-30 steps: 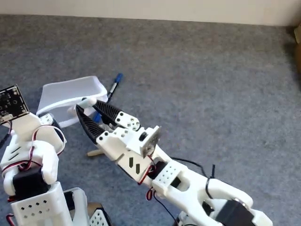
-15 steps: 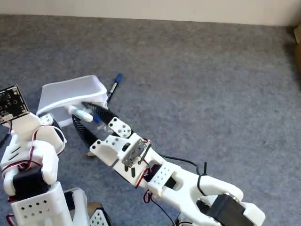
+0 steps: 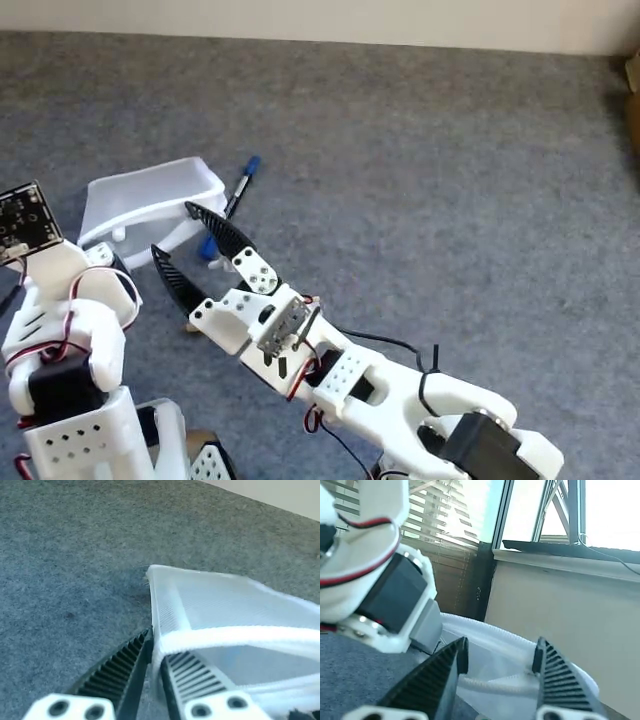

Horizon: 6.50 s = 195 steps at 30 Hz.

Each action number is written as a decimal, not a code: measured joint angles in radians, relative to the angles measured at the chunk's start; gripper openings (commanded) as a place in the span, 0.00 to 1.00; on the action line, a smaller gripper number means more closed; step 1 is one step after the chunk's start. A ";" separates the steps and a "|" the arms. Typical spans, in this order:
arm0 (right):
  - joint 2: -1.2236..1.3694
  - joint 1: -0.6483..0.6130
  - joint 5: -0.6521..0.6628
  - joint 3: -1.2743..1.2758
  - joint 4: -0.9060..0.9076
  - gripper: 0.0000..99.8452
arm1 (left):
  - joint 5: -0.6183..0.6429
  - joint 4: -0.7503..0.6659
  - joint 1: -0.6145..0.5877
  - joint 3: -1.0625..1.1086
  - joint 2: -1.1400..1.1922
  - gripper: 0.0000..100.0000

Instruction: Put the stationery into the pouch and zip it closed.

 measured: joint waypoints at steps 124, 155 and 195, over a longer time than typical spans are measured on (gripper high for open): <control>1.237 0.384 -0.407 -2.093 2.424 0.05 | 0.054 0.000 -0.140 0.011 0.003 0.01; 1.320 0.390 -0.342 -2.254 2.714 0.00 | 0.054 0.000 -0.140 0.011 0.003 0.01; 1.048 0.382 -0.279 -2.216 2.871 0.00 | 0.054 0.000 -0.140 0.011 0.003 0.01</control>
